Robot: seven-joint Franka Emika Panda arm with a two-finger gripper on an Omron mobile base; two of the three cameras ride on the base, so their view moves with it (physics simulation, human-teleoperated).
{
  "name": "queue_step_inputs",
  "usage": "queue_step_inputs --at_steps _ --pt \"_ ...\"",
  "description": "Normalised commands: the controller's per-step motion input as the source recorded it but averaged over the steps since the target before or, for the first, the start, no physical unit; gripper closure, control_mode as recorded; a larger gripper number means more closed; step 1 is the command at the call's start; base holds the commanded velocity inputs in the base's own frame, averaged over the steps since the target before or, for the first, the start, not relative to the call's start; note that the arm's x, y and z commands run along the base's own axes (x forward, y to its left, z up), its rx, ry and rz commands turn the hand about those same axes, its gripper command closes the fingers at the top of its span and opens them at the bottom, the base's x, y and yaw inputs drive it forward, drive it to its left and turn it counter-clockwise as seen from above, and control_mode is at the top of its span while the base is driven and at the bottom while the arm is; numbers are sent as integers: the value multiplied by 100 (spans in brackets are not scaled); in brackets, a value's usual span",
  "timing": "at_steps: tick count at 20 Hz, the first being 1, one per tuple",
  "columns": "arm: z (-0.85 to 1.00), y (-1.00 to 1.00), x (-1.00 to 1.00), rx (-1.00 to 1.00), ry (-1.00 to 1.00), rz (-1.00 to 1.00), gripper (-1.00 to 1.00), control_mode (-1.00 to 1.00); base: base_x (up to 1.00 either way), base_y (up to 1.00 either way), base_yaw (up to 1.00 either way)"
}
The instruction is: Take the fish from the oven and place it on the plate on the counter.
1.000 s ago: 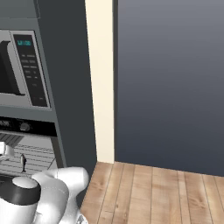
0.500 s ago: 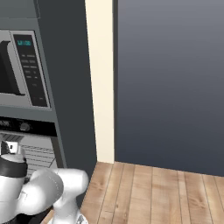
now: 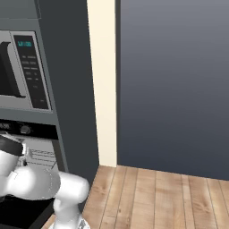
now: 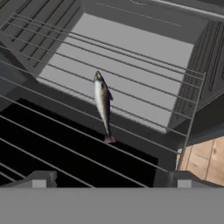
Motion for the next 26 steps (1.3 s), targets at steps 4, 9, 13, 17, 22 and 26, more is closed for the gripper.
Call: queue_step_inputs --at_steps 4,9,13,17,22,26 --pt "-58 25 3 0 -5 -1 -100 -100 0 0 0" --pt "-44 26 20 0 -6 -3 -100 -100 0 0 0" --pt "-4 31 45 0 -3 -6 -100 -100 0 0 0" --pt "0 31 54 4 0 -6 -100 -100 0 0 0" --pt "-2 22 16 1 2 -1 -100 -100 0 0 0" --pt "-2 26 8 0 1 0 -100 -100 0 0 0"
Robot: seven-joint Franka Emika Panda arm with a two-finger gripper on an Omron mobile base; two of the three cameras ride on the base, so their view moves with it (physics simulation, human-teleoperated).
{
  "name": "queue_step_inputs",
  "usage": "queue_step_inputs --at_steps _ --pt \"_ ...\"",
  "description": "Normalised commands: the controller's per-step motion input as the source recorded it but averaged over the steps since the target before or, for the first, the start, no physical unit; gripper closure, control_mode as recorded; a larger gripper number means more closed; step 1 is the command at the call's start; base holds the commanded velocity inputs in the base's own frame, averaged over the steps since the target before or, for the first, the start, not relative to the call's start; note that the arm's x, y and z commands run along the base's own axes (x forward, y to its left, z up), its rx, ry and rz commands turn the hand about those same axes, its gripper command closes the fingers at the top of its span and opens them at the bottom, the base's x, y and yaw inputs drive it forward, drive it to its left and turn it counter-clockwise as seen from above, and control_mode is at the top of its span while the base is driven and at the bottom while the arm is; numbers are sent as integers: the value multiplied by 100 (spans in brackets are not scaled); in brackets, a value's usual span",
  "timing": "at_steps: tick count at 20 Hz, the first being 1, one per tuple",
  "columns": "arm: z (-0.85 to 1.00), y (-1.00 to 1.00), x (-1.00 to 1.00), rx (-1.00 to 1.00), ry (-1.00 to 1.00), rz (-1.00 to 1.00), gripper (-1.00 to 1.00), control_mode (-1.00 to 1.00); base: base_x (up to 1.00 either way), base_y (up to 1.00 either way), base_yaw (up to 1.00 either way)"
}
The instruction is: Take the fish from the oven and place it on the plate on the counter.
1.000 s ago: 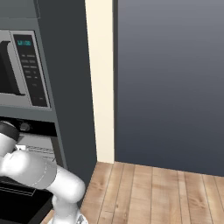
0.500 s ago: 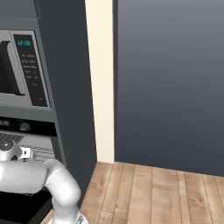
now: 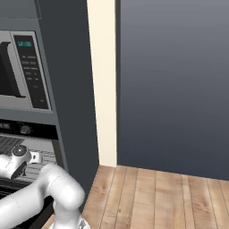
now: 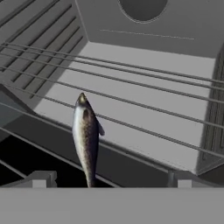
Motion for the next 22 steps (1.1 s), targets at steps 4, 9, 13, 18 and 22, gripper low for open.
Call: queue_step_inputs --at_steps 4,9,13,18,22 --pt "0 39 7 0 6 0 -100 -100 0 0 0" --pt "0 43 10 -1 25 -1 -100 -100 0 0 0" --pt "0 28 26 -6 40 -3 -100 -100 0 0 0" --pt "-20 16 16 -4 8 -1 -100 -100 0 0 0" --pt "-36 8 1 -1 -11 0 -100 -100 0 0 0"
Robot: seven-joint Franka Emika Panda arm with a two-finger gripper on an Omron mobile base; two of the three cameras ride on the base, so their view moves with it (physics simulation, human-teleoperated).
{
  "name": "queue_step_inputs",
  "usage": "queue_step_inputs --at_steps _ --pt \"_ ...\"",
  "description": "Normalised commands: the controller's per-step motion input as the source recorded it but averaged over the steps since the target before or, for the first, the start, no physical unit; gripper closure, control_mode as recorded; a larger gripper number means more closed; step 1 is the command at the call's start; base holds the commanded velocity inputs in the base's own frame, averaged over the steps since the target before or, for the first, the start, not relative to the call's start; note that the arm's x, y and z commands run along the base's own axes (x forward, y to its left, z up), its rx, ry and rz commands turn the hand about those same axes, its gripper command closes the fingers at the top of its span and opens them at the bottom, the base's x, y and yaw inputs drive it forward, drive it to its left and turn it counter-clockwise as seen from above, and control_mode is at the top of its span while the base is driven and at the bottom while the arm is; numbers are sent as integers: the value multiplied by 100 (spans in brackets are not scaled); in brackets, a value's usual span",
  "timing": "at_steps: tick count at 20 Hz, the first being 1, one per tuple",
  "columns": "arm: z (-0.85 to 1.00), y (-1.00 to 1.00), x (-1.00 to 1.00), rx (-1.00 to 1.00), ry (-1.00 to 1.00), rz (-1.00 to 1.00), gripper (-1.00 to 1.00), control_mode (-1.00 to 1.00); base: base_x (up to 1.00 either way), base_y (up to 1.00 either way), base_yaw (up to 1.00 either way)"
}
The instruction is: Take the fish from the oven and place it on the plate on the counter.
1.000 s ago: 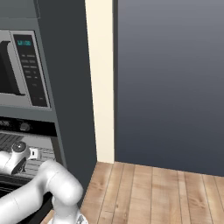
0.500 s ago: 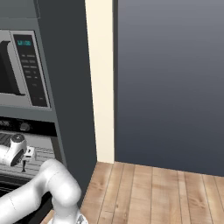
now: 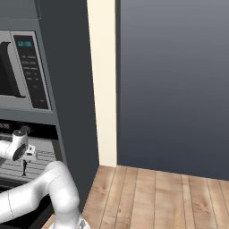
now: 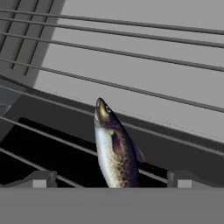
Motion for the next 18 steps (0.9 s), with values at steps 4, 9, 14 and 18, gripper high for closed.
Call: queue_step_inputs --at_steps 4,9,14,18 --pt "-46 2 0 0 -18 -5 -100 -100 0 0 0" --pt "-32 0 0 0 -10 -5 -100 -100 0 0 0" --pt "-29 2 0 0 0 -3 -100 -100 0 0 0" --pt "-27 9 3 0 0 -2 -100 -100 0 0 0"
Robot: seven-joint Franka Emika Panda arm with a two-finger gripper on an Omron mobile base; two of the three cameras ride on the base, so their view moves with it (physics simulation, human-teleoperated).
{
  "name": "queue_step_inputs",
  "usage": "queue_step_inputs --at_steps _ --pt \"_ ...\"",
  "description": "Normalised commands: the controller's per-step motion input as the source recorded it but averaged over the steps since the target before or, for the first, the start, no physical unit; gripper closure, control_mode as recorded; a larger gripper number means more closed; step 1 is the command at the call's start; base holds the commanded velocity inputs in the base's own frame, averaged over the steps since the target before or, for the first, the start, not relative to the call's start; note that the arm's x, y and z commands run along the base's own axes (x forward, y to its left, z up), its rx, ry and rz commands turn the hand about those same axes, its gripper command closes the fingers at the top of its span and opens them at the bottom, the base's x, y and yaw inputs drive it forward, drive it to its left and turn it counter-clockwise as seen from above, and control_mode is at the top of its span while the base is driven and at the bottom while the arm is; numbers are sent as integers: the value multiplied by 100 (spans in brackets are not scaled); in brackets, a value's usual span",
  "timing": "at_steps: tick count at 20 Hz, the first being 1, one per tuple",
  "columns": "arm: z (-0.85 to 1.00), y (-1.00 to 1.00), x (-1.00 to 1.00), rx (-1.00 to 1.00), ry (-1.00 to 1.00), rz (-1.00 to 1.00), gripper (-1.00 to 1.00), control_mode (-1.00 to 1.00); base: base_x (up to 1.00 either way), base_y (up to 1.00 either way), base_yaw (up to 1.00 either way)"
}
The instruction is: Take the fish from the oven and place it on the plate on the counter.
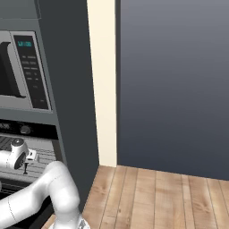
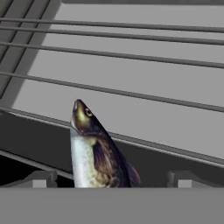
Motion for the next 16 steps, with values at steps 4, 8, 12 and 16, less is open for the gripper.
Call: queue_step_inputs --at_steps 4,8,12,16 --pt "-22 1 0 0 2 0 -100 -100 0 0 0" --pt "-18 0 0 0 0 0 100 -100 0 0 0" --pt "-21 0 0 0 1 0 100 -100 0 0 0" --pt "-19 0 0 0 2 0 100 -100 0 0 0"
